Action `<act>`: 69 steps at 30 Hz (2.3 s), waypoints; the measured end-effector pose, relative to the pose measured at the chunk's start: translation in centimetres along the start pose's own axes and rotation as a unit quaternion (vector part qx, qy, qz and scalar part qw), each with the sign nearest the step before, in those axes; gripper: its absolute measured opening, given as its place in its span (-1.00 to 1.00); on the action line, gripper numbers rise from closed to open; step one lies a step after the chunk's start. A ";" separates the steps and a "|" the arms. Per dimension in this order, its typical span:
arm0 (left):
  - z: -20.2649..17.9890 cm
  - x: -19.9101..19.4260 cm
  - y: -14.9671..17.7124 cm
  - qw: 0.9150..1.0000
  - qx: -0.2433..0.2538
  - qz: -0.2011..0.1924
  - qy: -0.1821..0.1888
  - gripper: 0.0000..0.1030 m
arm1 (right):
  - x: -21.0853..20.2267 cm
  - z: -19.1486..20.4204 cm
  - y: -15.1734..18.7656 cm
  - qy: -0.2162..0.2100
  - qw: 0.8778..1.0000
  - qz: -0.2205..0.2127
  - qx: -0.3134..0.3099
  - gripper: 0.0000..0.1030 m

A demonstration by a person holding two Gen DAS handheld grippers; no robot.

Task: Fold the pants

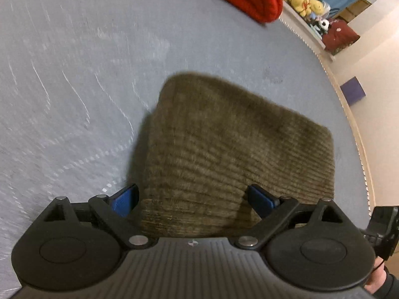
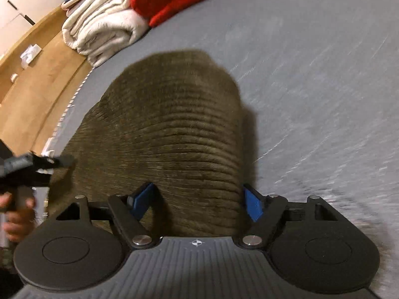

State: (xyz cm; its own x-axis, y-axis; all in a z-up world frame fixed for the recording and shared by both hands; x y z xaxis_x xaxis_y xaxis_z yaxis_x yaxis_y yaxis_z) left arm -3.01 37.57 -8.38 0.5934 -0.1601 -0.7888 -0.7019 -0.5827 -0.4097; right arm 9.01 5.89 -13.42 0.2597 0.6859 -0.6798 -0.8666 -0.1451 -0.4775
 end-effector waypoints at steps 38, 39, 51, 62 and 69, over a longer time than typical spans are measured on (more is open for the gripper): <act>-26.3 10.3 -2.7 0.978 0.154 -0.143 0.010 0.05 | -19.1 -17.2 -11.6 0.238 0.945 -0.224 -0.018 -0.08; -26.5 9.7 -2.6 0.975 0.158 -0.154 0.015 0.04 | -19.6 -17.9 -11.6 0.257 0.939 -0.227 -0.015 -0.08; -30.1 15.1 6.8 0.905 0.425 0.026 -0.009 -0.20 | -13.7 -15.9 -4.1 0.153 0.956 0.002 -0.249 -0.16; -32.5 10.8 0.9 0.936 0.329 -0.122 0.037 -0.21 | -18.7 -16.5 -12.9 0.161 0.961 -0.178 -0.140 -0.15; -32.9 12.4 -1.0 0.938 0.312 -0.154 0.016 -0.45 | -14.3 -20.1 -17.8 0.201 0.950 -0.230 -0.068 -0.15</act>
State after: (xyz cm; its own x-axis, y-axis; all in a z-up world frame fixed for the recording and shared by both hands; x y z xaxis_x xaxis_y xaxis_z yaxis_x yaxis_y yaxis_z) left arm 18.06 9.97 -2.71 0.8099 -0.0908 -0.5795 -0.5838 -0.0284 -0.8114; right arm 29.29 -15.69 -6.37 0.7623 0.3760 -0.5268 -0.5665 -0.0061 -0.8241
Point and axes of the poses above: each gripper's, at about its wrist camera, not at the fingertips, and x roughly the way its jaws point, z to its left, y to its underside, the point moved 4 cm from there along x, roughly the way its jaws point, and after that the axes turned 3 degrees about -z, right-handed, at the moved point
